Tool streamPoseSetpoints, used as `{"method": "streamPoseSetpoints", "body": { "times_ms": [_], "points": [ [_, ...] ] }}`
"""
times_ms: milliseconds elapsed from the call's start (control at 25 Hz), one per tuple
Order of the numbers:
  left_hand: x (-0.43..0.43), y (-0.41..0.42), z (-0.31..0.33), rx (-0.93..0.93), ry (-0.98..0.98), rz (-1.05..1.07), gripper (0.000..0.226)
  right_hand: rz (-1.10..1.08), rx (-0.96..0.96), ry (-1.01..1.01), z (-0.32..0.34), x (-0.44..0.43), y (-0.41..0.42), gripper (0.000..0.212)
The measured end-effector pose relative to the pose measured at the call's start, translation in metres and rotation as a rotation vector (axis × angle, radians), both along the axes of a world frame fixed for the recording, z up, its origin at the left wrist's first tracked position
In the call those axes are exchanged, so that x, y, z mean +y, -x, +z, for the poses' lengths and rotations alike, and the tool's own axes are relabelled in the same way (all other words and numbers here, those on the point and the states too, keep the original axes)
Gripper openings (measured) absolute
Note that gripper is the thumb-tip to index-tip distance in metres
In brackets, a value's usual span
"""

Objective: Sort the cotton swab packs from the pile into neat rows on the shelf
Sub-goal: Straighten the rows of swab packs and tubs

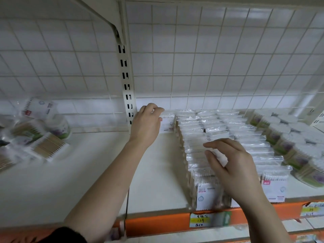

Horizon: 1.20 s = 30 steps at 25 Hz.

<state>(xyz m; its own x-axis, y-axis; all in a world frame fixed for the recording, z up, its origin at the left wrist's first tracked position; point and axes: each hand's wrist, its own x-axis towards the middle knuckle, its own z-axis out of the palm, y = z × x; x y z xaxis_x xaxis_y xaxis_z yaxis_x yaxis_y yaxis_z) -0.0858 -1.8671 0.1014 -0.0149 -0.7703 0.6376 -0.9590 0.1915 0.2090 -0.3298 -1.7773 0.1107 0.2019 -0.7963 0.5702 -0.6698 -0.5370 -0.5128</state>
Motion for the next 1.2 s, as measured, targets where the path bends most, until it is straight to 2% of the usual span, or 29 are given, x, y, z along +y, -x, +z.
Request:
{"method": "streamPoseSetpoints", "body": {
  "times_ms": [160, 400, 600, 680, 920, 1200],
  "points": [
    [0.062, -0.004, -0.003, -0.020, 0.005, 0.078, 0.022, 0.077, -0.036, 0.016, 0.004, 0.012, -0.012, 0.016],
    [0.128, -0.024, -0.015, -0.103, -0.041, 0.208, 0.029, 0.241, -0.028, -0.022, -0.001, 0.024, -0.047, 0.022],
    [0.173, -0.047, -0.016, -0.136, -0.057, 0.260, 0.035, 0.341, -0.011, -0.051, -0.008, 0.039, -0.085, 0.015],
    [0.188, -0.061, -0.016, -0.124, -0.044, 0.283, 0.034, 0.364, 0.002, -0.064, -0.010, 0.048, -0.100, 0.018],
    [0.220, -0.117, -0.019, -0.060, -0.034, 0.328, 0.036, 0.408, 0.044, -0.106, -0.010, 0.060, -0.158, 0.017],
    [0.231, -0.226, -0.020, -0.062, -0.024, 0.350, 0.034, 0.432, 0.015, -0.104, -0.013, 0.059, -0.274, 0.019]
  ]
}}
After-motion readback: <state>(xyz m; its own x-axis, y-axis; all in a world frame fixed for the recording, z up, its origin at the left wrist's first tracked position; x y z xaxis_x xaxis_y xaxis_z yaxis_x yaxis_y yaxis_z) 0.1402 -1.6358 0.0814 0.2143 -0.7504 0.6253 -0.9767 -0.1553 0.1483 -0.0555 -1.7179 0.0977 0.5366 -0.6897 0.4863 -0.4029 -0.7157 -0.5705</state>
